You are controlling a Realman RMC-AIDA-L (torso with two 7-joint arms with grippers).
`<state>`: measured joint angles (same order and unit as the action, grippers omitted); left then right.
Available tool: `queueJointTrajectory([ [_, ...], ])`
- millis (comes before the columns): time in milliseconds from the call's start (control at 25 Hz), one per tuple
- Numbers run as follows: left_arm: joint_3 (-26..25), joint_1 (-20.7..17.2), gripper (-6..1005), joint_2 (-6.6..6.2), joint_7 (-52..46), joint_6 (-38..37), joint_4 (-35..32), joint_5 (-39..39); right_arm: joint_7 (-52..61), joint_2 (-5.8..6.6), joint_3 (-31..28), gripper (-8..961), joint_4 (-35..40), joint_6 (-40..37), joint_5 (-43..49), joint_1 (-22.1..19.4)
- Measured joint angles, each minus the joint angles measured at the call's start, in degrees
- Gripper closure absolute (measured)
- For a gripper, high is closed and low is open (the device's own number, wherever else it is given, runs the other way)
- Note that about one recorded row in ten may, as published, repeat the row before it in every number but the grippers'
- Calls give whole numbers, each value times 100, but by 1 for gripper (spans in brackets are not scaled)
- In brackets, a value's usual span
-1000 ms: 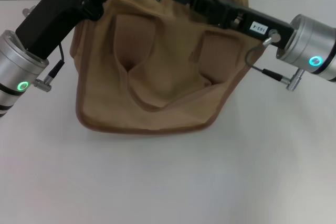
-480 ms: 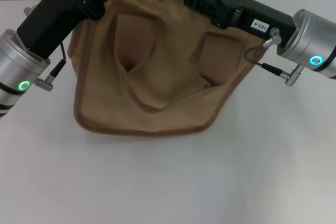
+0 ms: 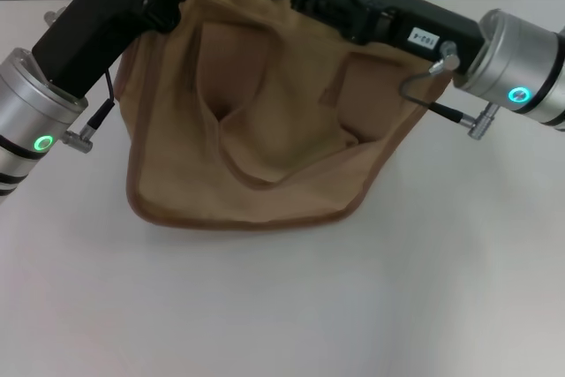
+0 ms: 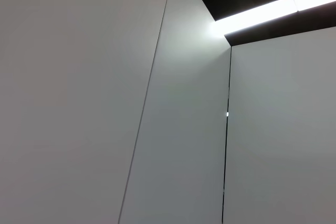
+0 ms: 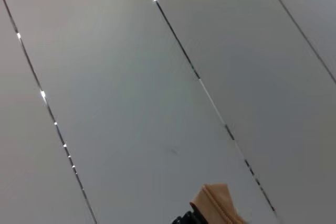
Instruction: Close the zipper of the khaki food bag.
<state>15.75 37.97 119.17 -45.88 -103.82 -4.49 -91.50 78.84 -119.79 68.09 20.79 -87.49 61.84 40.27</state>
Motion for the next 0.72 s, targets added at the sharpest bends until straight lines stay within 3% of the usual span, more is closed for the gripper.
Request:
queueJointTrajectory([
  [720, -22, 1, 968, 0, 117, 41, 0, 0, 660, 1, 216, 454, 38, 88, -3, 150],
])
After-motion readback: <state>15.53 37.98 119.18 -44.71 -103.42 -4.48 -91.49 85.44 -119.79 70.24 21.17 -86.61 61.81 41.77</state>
